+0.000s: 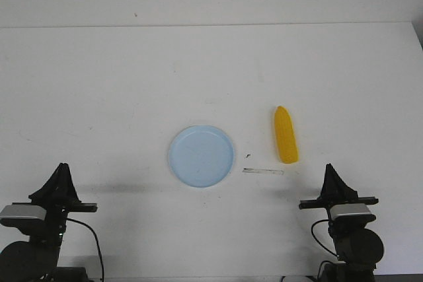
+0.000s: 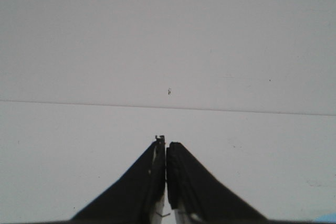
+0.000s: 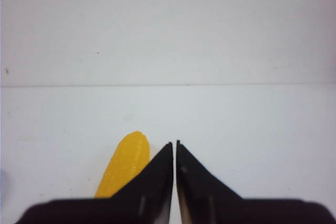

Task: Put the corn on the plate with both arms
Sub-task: 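Reach the right gripper down over the yellow corn cob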

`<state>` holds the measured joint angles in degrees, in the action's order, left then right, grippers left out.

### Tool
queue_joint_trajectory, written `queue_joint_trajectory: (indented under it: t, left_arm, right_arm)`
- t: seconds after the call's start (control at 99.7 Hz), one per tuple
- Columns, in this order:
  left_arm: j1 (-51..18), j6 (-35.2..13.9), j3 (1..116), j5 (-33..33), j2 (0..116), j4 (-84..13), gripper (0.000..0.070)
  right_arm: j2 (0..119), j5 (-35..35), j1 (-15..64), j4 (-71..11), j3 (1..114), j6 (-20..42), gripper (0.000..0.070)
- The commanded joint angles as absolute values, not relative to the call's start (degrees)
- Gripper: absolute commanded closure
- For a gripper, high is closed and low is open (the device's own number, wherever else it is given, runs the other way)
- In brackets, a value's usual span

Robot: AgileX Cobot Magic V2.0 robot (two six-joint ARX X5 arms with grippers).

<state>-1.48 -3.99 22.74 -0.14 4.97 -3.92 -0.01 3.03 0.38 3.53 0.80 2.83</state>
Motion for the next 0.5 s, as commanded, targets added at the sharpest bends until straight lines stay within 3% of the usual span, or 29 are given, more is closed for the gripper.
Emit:
queue_joint_trajectory:
  t: [0.0, 0.491]
  left_arm:
    - [-1.4, -3.7, 23.1, -0.3, 4.8, -3.3, 0.0699]
    - [-1.4, -3.7, 23.1, -0.3, 4.8, -3.3, 0.0699]
  right_arm:
    - [0.1, 3.0, 0.4, 4.2, 0.7, 2.9, 0.0691]
    - [0.1, 3.0, 0.4, 7.1, 0.7, 3.5, 0.0691]
